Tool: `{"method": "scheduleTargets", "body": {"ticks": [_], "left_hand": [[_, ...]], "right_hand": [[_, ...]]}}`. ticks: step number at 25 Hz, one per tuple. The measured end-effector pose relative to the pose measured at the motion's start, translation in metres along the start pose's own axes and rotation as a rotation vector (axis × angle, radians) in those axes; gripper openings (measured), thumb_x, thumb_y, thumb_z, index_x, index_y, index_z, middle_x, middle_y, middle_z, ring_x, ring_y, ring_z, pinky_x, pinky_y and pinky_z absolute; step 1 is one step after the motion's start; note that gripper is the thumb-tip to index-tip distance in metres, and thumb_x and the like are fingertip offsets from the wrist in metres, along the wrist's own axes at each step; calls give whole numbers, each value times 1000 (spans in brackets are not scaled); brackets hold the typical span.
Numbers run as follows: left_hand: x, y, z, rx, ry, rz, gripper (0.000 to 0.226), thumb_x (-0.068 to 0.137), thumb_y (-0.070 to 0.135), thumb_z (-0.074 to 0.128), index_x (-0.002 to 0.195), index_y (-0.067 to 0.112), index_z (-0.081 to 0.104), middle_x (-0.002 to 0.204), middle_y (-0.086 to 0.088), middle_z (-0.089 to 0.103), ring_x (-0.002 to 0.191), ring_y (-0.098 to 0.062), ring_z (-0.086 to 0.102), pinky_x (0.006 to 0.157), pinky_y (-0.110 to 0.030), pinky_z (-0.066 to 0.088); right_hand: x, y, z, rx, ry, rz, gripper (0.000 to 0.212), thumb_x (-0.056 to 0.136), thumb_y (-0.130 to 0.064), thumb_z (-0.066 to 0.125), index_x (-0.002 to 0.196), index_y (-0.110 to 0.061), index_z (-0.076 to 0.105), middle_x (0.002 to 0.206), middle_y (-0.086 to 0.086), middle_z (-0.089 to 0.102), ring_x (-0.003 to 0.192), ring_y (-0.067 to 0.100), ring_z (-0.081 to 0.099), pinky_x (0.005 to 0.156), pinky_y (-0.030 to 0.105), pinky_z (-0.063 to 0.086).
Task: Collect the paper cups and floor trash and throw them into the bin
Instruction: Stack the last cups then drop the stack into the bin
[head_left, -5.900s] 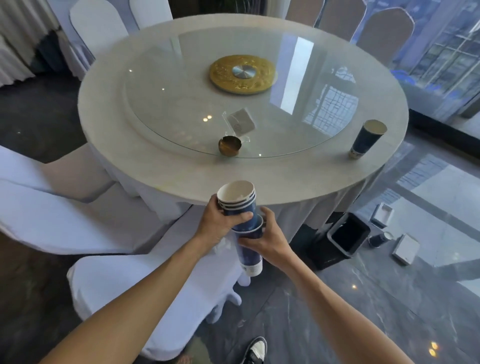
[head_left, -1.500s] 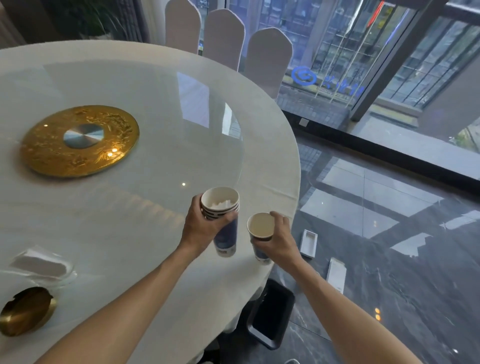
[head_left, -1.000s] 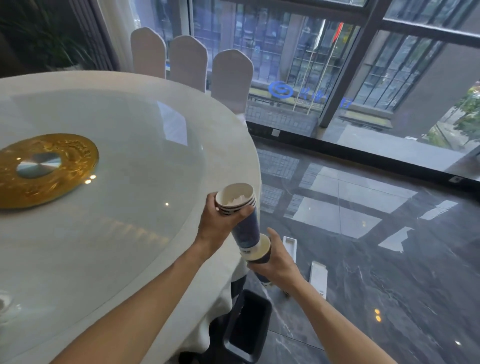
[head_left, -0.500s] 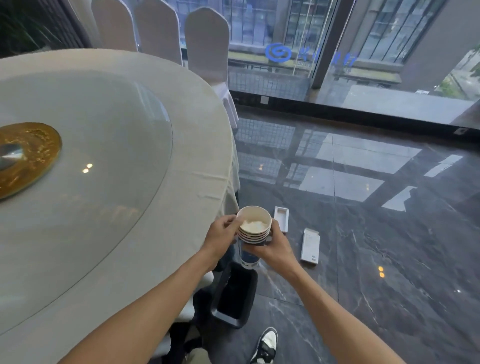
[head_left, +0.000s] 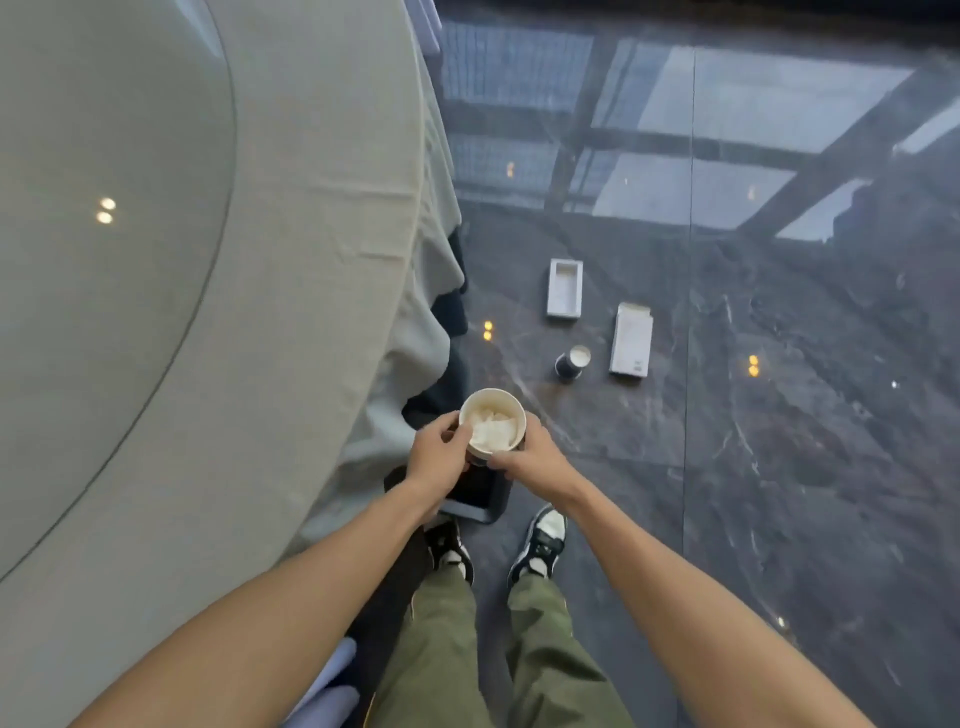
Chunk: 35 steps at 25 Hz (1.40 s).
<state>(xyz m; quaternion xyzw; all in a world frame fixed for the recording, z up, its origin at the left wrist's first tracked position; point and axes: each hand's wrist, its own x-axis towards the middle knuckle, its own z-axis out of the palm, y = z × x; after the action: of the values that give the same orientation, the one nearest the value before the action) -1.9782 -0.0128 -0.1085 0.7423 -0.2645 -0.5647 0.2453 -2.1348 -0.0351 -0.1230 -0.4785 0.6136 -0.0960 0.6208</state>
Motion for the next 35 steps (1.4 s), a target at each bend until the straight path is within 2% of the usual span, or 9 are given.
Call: {"method": "scheduleTargets", "body": {"ticks": [2, 6, 8, 12, 17, 20, 24, 28, 35], "left_hand": [[28, -31, -1, 31, -11, -53, 19, 104, 19, 58, 105, 33, 71, 108, -4, 77, 103, -30, 75, 92, -44, 62], [70, -93, -2, 115, -22, -130, 26, 104, 19, 59, 124, 14, 74, 111, -5, 76, 94, -19, 70, 88, -33, 58], [84, -117, 0, 162, -14, -135, 28, 103, 16, 59, 127, 15, 73, 114, -2, 77, 95, -13, 69, 84, -25, 55], [109, -155, 10, 156, -67, -237, 32, 103, 10, 56, 133, 14, 68, 115, 0, 73, 111, -21, 68, 101, -45, 58], [124, -183, 18, 166, -121, -309, 29, 102, 9, 54, 123, 19, 72, 108, 4, 73, 106, -16, 67, 102, -45, 57], [129, -189, 18, 169, -162, -308, 38, 106, 10, 50, 141, 17, 64, 134, -3, 68, 121, -18, 66, 110, -42, 53], [128, -175, 16, 172, -118, -263, 44, 108, 7, 44, 150, 17, 55, 150, -5, 61, 135, -22, 60, 115, -45, 48], [114, -129, 23, 296, -97, -157, 44, 108, 12, 46, 150, 20, 55, 151, -1, 59, 140, -20, 55, 109, -28, 43], [52, -8, 54, 776, -219, 128, 67, 102, 41, 57, 162, 20, 35, 169, -4, 35, 155, -25, 34, 122, -47, 32]], "right_hand": [[18, 25, 21, 96, 14, 106, 41, 87, -7, 64, 127, -17, 57, 121, 10, 67, 100, 19, 66, 77, 29, 56], [52, 76, 64, 226, 87, 316, 33, 104, -24, 47, 132, -17, 63, 117, 7, 72, 105, 29, 71, 93, 45, 60], [66, 96, 81, 213, 142, 335, 32, 105, -22, 45, 127, -15, 66, 111, 7, 74, 102, 30, 72, 92, 47, 60], [88, 133, 104, 227, 161, 395, 31, 100, -11, 45, 122, -14, 68, 112, 7, 73, 101, 24, 68, 92, 45, 57], [102, 163, 121, 409, 156, 568, 33, 96, -4, 47, 125, -7, 64, 116, 12, 71, 99, 21, 70, 92, 44, 61], [101, 165, 126, 558, 174, 572, 43, 101, -1, 44, 142, -11, 52, 126, 7, 64, 101, 20, 70, 98, 46, 58], [93, 148, 109, 522, 191, 506, 51, 101, 1, 41, 150, -11, 45, 139, 10, 58, 108, 22, 70, 98, 44, 58], [74, 114, 61, 377, 197, 413, 47, 102, -8, 46, 149, -17, 49, 136, 7, 61, 112, 21, 67, 93, 35, 56], [9, 56, -52, -189, 167, 232, 60, 95, -36, 55, 154, -24, 44, 160, 2, 43, 148, 25, 38, 120, 45, 33]]}}
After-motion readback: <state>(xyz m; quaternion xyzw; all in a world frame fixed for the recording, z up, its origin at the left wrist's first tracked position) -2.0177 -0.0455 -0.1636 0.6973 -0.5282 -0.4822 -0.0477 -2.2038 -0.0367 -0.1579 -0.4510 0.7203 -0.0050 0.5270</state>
